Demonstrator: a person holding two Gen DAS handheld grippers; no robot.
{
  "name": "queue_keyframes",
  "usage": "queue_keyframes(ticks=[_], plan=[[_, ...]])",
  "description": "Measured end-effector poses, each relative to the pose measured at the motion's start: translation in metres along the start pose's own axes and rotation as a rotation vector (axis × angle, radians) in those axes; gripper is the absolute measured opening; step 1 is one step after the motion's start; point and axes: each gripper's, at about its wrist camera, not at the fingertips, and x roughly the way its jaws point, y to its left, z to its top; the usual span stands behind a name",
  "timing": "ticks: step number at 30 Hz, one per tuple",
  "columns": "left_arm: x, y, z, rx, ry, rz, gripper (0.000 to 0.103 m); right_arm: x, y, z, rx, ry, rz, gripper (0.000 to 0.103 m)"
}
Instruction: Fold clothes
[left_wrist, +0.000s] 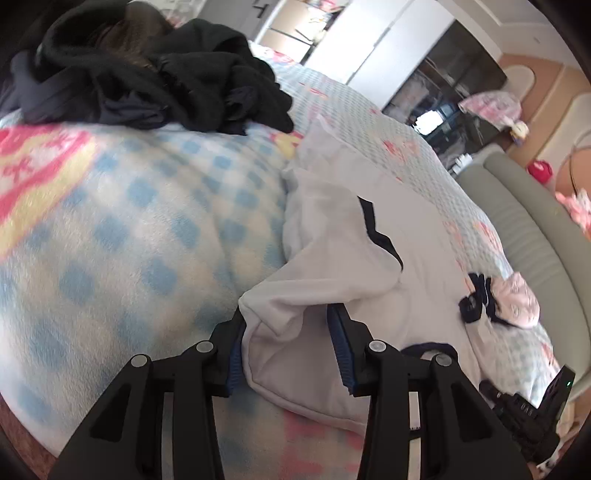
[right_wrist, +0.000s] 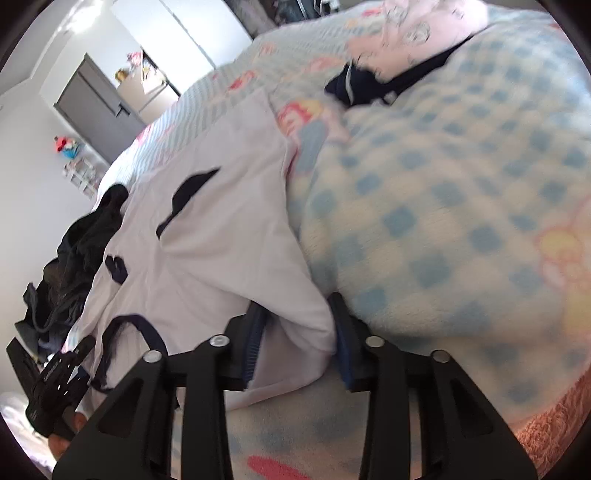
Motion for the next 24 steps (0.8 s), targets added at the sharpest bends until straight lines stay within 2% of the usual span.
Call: queue_keyframes(ticks=[1,2,4,5,8,9,11,12,13,14,15,16,18,21,24], plan=[[-0.004,-0.001,0.002,0.024,-0.024,0.022,0.019,0.000,0.003,-0.001,-0.017,0.000,0.018,0.032],[-0.006,0.001,0.004,0.026,-0.036,0.039,0.019,0.003,0.006,-0.002,-0.032,0.016,0.028,0.032],[0.006,0.009,0.003,-0.023,0.021,0.015,0.019,0.017,0.001,-0.004,-0.022,0.073,0.036,0.033],[0.013,0.014,0.002,-0.056,0.063,-0.006,0.020,0.022,-0.004,-0.003,0.007,0.083,0.073,0.035],[0.024,0.020,-0.002,-0.102,0.100,-0.036,0.030,0.038,-0.019,-0.001,0.072,0.115,0.177,0.057],[0.025,0.019,-0.003,-0.095,0.102,-0.035,0.039,0.043,-0.019,-0.001,0.049,0.129,0.198,0.059],[0.025,0.014,-0.002,-0.063,0.107,-0.012,0.041,0.047,-0.015,-0.002,0.007,0.151,0.197,0.060],[0.025,0.011,-0.002,-0.047,0.110,-0.001,0.035,0.047,-0.012,-0.003,-0.009,0.163,0.185,0.060],[0.026,0.009,-0.001,-0.030,0.112,0.011,0.011,0.047,-0.008,-0.002,-0.021,0.175,0.166,0.059],[0.022,0.005,-0.001,-0.008,0.108,0.021,0.007,0.041,-0.003,-0.001,-0.051,0.158,0.129,0.039],[0.015,-0.001,-0.002,0.022,0.095,0.030,0.006,0.028,0.004,-0.001,-0.093,0.098,0.075,0.020],[0.006,-0.005,-0.002,0.043,0.084,0.034,0.005,0.016,0.012,-0.001,-0.135,0.037,0.021,0.009],[-0.013,-0.012,-0.002,0.066,0.065,0.035,0.005,-0.011,0.032,-0.002,-0.247,-0.070,-0.062,0.006],[-0.036,-0.014,0.001,0.069,0.062,0.035,0.005,-0.029,0.044,0.001,-0.292,-0.081,-0.064,0.005],[-0.051,-0.010,0.002,0.083,0.066,0.040,0.005,-0.041,0.034,-0.003,-0.259,-0.074,-0.068,0.005]])
